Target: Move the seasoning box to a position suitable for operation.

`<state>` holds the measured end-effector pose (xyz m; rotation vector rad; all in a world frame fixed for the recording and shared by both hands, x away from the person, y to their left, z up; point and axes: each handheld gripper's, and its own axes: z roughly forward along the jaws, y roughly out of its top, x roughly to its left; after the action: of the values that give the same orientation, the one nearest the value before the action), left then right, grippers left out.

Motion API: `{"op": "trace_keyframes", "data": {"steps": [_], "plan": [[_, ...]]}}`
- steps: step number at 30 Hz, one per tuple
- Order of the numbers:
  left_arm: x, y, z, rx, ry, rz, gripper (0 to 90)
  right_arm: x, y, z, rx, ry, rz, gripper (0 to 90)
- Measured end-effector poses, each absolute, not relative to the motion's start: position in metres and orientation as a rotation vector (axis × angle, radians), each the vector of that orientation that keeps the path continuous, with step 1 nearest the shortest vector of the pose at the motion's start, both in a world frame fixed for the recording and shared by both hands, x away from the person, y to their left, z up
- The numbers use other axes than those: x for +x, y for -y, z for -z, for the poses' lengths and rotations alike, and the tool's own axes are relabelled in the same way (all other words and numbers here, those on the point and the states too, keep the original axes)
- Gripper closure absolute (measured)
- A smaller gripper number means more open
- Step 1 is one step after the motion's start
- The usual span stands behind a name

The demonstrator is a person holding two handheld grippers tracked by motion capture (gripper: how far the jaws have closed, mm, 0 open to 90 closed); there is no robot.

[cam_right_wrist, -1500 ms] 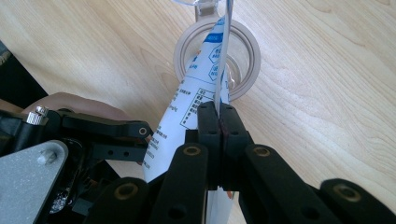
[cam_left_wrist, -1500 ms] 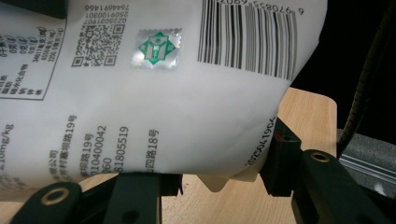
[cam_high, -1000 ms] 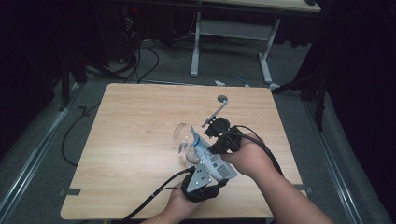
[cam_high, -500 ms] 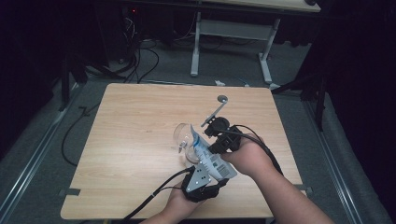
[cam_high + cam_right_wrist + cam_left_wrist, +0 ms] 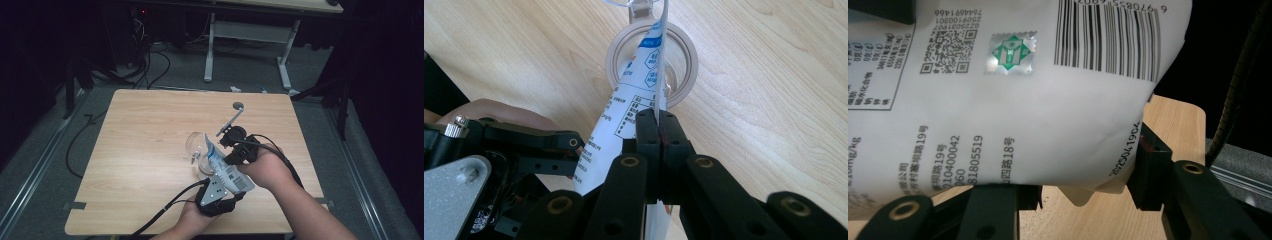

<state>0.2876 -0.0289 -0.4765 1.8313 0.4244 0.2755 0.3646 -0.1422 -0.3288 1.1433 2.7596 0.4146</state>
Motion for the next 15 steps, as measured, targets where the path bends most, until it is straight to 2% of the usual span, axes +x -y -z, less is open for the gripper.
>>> {"op": "trace_keyframes", "data": {"steps": [15], "plan": [[0.2902,0.0322,0.475,1.828,-0.429,-0.263,56.9,0.3663,0.1434,0.3289,1.17,-2.745,-0.404,90.0]]}}
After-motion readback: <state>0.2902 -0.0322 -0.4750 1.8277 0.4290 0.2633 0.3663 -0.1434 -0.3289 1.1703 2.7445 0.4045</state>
